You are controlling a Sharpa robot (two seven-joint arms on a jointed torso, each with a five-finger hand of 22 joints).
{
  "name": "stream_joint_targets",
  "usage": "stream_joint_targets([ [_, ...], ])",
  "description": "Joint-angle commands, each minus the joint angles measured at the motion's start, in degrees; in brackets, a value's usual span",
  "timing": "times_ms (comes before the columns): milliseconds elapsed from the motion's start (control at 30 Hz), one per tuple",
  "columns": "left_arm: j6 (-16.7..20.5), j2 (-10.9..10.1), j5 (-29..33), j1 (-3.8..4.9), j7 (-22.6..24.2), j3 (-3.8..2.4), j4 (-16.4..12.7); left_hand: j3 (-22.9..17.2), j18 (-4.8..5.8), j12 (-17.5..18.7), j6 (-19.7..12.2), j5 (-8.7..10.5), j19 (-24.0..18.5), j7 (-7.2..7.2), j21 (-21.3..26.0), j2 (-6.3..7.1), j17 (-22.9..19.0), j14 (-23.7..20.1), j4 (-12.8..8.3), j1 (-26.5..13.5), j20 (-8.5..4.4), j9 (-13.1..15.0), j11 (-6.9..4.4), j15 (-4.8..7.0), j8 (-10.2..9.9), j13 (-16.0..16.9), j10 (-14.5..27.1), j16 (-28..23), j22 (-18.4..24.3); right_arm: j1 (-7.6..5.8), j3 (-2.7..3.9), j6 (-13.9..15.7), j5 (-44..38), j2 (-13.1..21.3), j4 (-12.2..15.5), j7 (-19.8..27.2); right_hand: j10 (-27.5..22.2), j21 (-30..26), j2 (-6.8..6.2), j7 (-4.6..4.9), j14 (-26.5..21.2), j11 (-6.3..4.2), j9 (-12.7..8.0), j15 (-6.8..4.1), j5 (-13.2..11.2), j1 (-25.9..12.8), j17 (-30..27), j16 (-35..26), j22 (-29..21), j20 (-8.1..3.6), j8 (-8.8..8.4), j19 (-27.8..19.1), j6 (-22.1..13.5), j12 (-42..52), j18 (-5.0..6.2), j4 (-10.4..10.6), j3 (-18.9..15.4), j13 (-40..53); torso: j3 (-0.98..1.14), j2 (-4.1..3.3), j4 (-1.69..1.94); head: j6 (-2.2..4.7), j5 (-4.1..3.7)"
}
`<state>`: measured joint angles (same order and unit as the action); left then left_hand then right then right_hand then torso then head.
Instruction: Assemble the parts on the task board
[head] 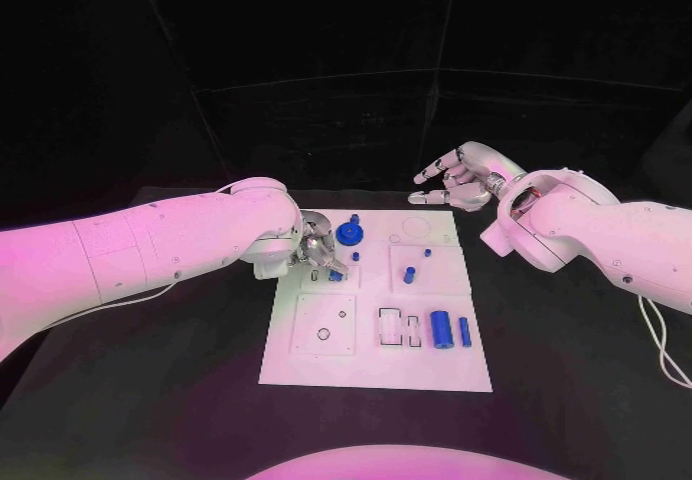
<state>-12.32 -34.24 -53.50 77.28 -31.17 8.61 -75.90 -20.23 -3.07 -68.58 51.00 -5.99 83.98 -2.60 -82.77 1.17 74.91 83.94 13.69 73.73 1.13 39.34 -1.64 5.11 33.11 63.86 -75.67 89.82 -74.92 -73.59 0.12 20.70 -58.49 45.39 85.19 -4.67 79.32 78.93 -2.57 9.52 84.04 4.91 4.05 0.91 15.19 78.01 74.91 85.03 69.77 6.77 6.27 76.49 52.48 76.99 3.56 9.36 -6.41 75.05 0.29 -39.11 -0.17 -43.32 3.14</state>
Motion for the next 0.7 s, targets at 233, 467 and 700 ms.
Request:
stream_joint_targets([
  [233, 11.19, -2.11, 1.32, -0.31, 1.11, -0.02, -3.59, -10.62, 0.69, -0.68, 0.26, 0.48, 2.13, 0.11, 0.24, 0.94, 15.09, 6.06, -8.16, -2.19, 0.06, 0.95, 0.00, -0.04, 0.62, 0.38, -0.61, 0.18, -4.38, -0.12, 0.04, -0.68, -0.17, 0.34, -0.06, -0.12, -0.23, -0.41, 0.57, 0.00, 3.68, -0.27, -0.05, -0.56, -1.15, -0.44, 4.97, -0.24, -0.13, -0.10, 0.23, -0.27, 0.19, -0.14, 0.98, 0.60, -1.07, 1.22, 0.22, 0.13, 0.40, -0.08, 0.39],
  [467, 15.05, -3.48, -3.25, -1.83, 1.30, 0.01, -5.61, -11.07, 0.70, -0.82, 0.29, 0.50, 2.17, 0.15, 0.19, 1.19, 15.09, 6.06, -8.35, -2.35, 0.04, 1.13, -0.04, -0.01, 0.75, 0.51, -0.72, 0.18, -4.47, -0.12, 0.04, -0.82, -0.17, 0.58, -0.12, -0.22, -0.24, -0.41, 0.58, 0.01, 3.67, -0.27, -0.05, -0.56, -1.16, -0.45, 4.96, -0.25, -0.14, -0.10, 0.23, -0.28, 0.19, -0.15, 0.98, 0.61, -1.09, 1.21, 0.49, 0.27, 0.74, -0.25, 0.19],
  [700, 16.03, -3.33, -6.86, -3.20, 0.98, 0.02, -5.30, -11.34, 0.72, -0.95, 0.29, 0.51, 2.20, 0.18, 0.15, 1.34, 15.09, 6.06, -8.48, -2.42, 0.03, 1.23, -0.07, 0.01, 0.81, 0.65, -0.82, 0.18, -4.54, -0.12, 0.04, -0.92, -0.17, 0.63, -0.16, -0.27, -0.28, -0.47, 0.60, 0.01, 3.67, -0.27, -0.06, -0.56, -1.23, -0.49, 4.93, -0.27, -0.23, -0.10, 0.24, -0.33, 0.18, -0.20, 1.00, 0.68, -1.18, 1.15, 0.55, 0.29, 0.71, -0.31, 0.18],
])
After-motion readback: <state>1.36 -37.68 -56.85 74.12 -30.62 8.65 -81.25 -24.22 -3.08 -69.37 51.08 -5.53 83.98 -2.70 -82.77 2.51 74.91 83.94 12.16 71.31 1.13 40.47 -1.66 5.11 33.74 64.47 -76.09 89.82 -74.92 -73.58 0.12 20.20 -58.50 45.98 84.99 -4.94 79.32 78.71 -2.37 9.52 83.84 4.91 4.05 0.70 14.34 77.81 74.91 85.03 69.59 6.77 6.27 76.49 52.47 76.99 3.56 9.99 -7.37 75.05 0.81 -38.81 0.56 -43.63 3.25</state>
